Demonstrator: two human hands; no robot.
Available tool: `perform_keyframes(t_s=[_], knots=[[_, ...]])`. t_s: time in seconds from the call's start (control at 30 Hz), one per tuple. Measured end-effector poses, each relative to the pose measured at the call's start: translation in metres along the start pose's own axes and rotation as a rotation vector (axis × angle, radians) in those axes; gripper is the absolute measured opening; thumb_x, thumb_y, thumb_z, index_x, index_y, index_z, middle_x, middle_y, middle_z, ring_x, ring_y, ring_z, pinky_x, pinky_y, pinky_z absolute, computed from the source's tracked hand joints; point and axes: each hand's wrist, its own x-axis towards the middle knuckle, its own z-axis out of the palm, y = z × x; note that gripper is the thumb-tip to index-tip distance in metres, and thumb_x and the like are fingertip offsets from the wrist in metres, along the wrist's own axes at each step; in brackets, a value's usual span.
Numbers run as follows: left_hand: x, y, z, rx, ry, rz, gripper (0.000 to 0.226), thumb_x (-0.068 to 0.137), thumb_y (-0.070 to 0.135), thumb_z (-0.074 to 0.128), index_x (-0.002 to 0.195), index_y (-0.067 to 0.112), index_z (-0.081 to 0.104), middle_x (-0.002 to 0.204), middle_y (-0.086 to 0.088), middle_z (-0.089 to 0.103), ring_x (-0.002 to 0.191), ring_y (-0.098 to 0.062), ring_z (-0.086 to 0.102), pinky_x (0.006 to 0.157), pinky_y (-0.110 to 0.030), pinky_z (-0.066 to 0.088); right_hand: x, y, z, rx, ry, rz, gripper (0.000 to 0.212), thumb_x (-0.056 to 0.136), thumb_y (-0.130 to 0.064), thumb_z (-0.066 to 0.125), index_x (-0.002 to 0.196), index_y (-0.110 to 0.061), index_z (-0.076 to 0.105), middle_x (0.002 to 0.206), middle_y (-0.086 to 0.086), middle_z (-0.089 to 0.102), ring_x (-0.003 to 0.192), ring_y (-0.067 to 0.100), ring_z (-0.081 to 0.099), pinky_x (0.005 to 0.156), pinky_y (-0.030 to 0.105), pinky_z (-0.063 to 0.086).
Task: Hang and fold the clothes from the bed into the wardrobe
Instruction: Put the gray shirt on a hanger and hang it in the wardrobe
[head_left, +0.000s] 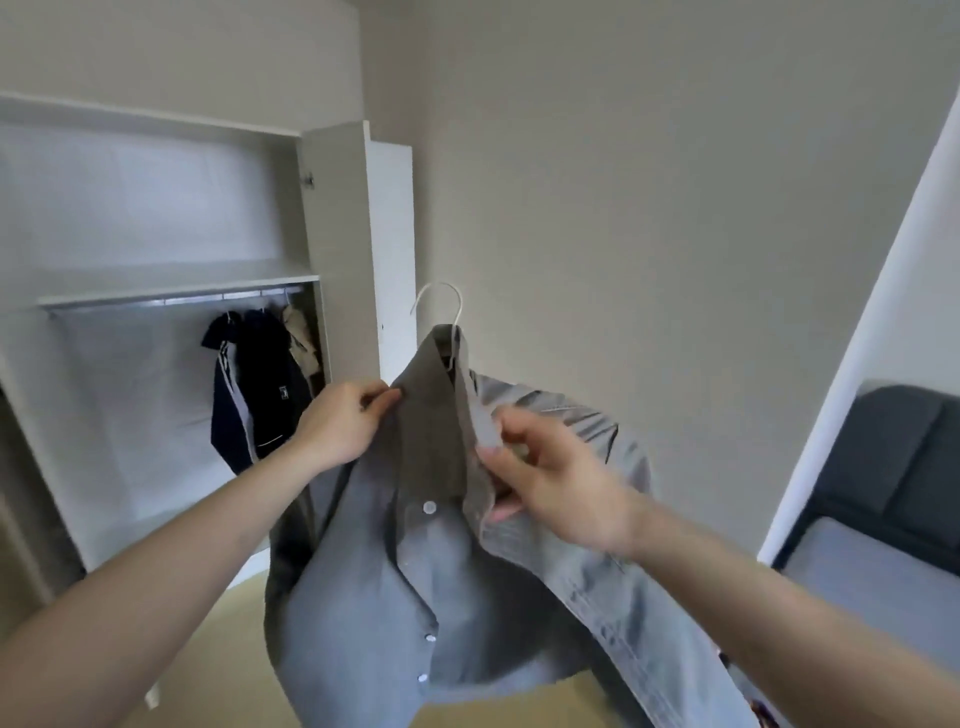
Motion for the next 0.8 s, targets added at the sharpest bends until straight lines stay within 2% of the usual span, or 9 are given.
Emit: perform_keyframes(t_s=[0.07, 0.2, 0.37, 0.43, 0.5, 0.57, 0.67, 0.73, 0.8], knots=[[-0.003, 0.002, -0.005, -0.079, 0.018, -0.009, 0.04, 0.102, 0.04, 0.056, 0.067, 0.021, 0.061, 0.062, 0.0, 0.06, 0.069, -0.025, 0.061, 0.066, -0.04, 0.047, 0.0, 0.026, 0.025, -0.157, -0.087, -0.036, 0.02, 0.105, -0.015, 0.053, 0.086, -0.009, 0.053, 0.075, 0.013, 0.057, 0.069, 0.023, 0.057, 0.071, 0.043, 0.056], [-0.01, 0.012, -0.008, -0.128, 0.056, 0.01, 0.045, 0.101, 0.033, 0.059, 0.059, 0.024, 0.047, 0.052, 0.001, 0.041, 0.057, -0.02, 0.043, 0.059, -0.038, 0.036, 0.021, 0.059, 0.053, -0.292, -0.126, -0.05, 0.032, 0.104, -0.02, 0.053, 0.076, -0.033, 0.044, 0.065, -0.014, 0.047, 0.061, 0.002, 0.043, 0.062, 0.015, 0.038], [-0.011, -0.002, -0.013, -0.146, 0.026, 0.021, 0.045, 0.101, 0.035, 0.058, 0.065, 0.012, 0.046, 0.059, -0.01, 0.039, 0.058, -0.023, 0.041, 0.06, -0.034, 0.03, 0.06, 0.071, 0.066, -0.516, -0.213, -0.152, 0.028, 0.099, -0.026, 0.058, 0.073, -0.031, 0.047, 0.072, -0.013, 0.049, 0.068, 0.004, 0.046, 0.071, 0.031, 0.046], [-0.004, -0.019, -0.024, -0.144, 0.021, 0.028, 0.046, 0.101, 0.04, 0.056, 0.067, 0.009, 0.048, 0.063, -0.015, 0.042, 0.058, -0.025, 0.044, 0.06, -0.034, 0.031, 0.072, 0.065, 0.06, -0.593, -0.277, -0.183, 0.008, 0.092, -0.039, 0.065, 0.099, -0.042, 0.06, 0.09, -0.023, 0.06, 0.081, -0.001, 0.055, 0.081, 0.026, 0.052], [0.005, -0.04, -0.038, -0.153, 0.027, 0.039, 0.046, 0.101, 0.043, 0.055, 0.067, 0.012, 0.047, 0.063, -0.014, 0.04, 0.056, -0.015, 0.042, 0.059, -0.033, 0.031, 0.085, 0.062, 0.046, -0.631, -0.333, -0.175, 0.053, 0.084, -0.056, 0.071, 0.132, -0.046, 0.052, 0.108, -0.024, 0.067, 0.095, -0.002, 0.063, 0.089, 0.023, 0.054], [0.014, -0.067, -0.051, -0.144, 0.038, 0.038, 0.046, 0.099, 0.047, 0.054, 0.066, 0.016, 0.046, 0.063, -0.012, 0.039, 0.056, -0.009, 0.04, 0.059, -0.034, 0.031, 0.099, 0.06, 0.031, -0.611, -0.272, -0.185, 0.06, 0.078, -0.068, 0.072, 0.132, -0.05, 0.053, 0.104, -0.025, 0.07, 0.092, -0.003, 0.067, 0.083, 0.017, 0.053], [0.029, -0.109, -0.067, -0.147, 0.036, 0.023, 0.041, 0.095, 0.053, 0.052, 0.065, 0.025, 0.052, 0.061, 0.001, 0.043, 0.059, -0.008, 0.046, 0.062, -0.037, 0.037, 0.134, 0.061, 0.012, -0.552, 0.084, -0.313, 0.033, 0.083, -0.063, 0.072, 0.113, -0.049, 0.066, 0.1, -0.024, 0.071, 0.087, 0.001, 0.07, 0.068, 0.011, 0.049], [0.04, -0.134, -0.077, -0.153, 0.028, 0.009, 0.042, 0.094, 0.057, 0.05, 0.07, 0.023, 0.059, 0.067, -0.001, 0.052, 0.066, -0.017, 0.054, 0.067, -0.044, 0.044, 0.168, 0.068, 0.005, -0.585, 0.213, -0.326, 0.039, 0.088, -0.05, 0.071, 0.126, -0.048, 0.062, 0.118, -0.025, 0.065, 0.104, 0.0, 0.065, 0.078, 0.008, 0.046], [0.051, -0.157, -0.087, -0.163, 0.023, 0.009, 0.042, 0.095, 0.055, 0.051, 0.073, 0.02, 0.062, 0.072, -0.003, 0.056, 0.072, -0.021, 0.057, 0.072, -0.048, 0.047, 0.2, 0.083, 0.008, -0.634, 0.13, -0.165, 0.048, 0.093, -0.048, 0.067, 0.139, -0.049, 0.053, 0.129, -0.031, 0.056, 0.116, -0.007, 0.055, 0.095, 0.012, 0.044]])
